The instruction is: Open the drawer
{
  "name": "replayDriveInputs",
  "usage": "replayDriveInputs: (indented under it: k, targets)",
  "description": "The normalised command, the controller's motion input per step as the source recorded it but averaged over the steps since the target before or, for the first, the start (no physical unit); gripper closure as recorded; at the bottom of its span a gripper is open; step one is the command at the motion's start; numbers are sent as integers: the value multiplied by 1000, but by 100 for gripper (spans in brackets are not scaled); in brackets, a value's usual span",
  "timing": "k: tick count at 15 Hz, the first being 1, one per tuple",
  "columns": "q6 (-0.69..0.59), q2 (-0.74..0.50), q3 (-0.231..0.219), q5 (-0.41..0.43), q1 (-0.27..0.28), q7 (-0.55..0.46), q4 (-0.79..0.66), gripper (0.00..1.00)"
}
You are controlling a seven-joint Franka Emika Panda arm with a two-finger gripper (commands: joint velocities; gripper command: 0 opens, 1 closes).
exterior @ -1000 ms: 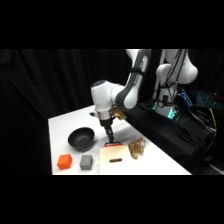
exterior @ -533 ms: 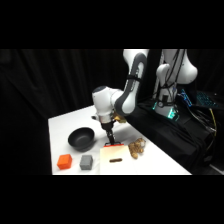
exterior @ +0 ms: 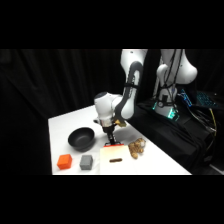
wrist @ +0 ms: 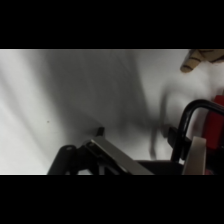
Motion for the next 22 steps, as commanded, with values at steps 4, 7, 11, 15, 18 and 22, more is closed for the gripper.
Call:
replayDriveInputs:
  k: [4,7,11,15,18,22]
  targets:
    - [237,-218,-128,-42,-16,-6,-272,0]
    - [182,-411,-212,-115,-62,22,-428,0]
    - [101,-343,-201,-185,-46,60,-329,0]
    - [-36,-336,-76,-205,-25,4,-238,0]
    - [-332,-565,116,-102,-137,-294,-267,0]
    - [-647,-775,74,-75,-113,-296,-214,0]
